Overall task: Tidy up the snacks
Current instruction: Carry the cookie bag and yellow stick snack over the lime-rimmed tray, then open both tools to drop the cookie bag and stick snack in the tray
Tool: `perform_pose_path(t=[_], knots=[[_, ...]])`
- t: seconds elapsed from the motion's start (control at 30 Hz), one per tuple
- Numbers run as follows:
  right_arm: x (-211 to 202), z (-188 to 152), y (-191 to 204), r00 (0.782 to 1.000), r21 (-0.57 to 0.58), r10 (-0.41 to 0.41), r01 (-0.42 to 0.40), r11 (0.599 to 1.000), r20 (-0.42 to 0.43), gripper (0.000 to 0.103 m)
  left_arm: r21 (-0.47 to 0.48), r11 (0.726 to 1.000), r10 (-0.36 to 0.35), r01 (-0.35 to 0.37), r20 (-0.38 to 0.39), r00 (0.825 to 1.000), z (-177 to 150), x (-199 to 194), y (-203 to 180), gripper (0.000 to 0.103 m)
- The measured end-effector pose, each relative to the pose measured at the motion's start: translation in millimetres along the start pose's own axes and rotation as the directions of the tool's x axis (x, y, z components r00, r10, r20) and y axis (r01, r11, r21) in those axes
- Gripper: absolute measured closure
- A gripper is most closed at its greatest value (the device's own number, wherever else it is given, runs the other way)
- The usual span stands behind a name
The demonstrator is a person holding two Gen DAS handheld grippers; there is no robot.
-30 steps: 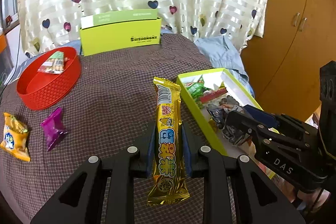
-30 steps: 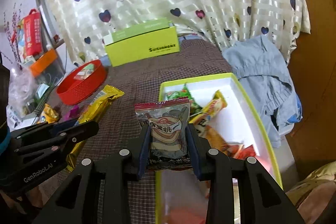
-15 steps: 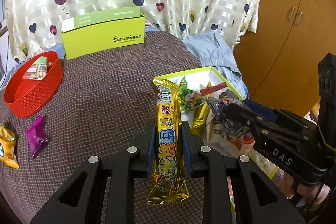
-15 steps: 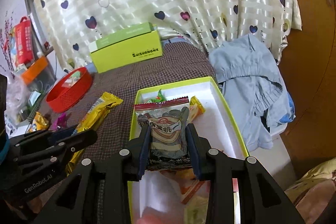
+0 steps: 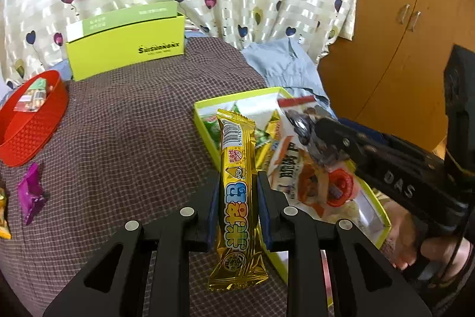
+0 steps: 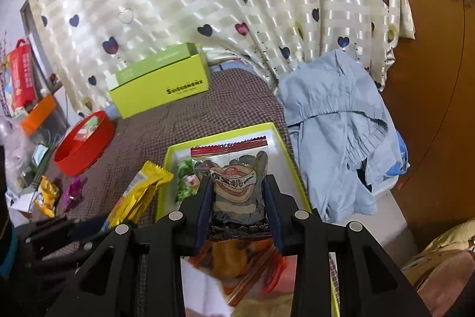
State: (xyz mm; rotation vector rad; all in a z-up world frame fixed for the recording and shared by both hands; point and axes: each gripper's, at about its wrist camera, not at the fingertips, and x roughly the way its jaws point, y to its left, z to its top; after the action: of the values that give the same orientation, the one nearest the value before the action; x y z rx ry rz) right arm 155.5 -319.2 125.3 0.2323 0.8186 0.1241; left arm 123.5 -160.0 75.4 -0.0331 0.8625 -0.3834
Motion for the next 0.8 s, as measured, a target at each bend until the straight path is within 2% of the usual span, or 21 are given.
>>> perform_pose_path(t=[0.37, 0.8], knots=[[31.2, 7.1, -17.1, 0.998, 0.003, -0.030, 0.031, 1.000, -0.048, 0.070, 0.024, 0.999, -0.047, 0.048, -0.046, 0.998, -7.0, 16.3, -23.9, 0.079], [55.9, 15.3, -25.9, 0.996, 0.002, -0.021, 0.022, 1.000, -0.089, 0.070, 0.031, 0.998, -0.059, 0.061, -0.068, 0.996, -9.7, 27.3, -36.4, 0.079]])
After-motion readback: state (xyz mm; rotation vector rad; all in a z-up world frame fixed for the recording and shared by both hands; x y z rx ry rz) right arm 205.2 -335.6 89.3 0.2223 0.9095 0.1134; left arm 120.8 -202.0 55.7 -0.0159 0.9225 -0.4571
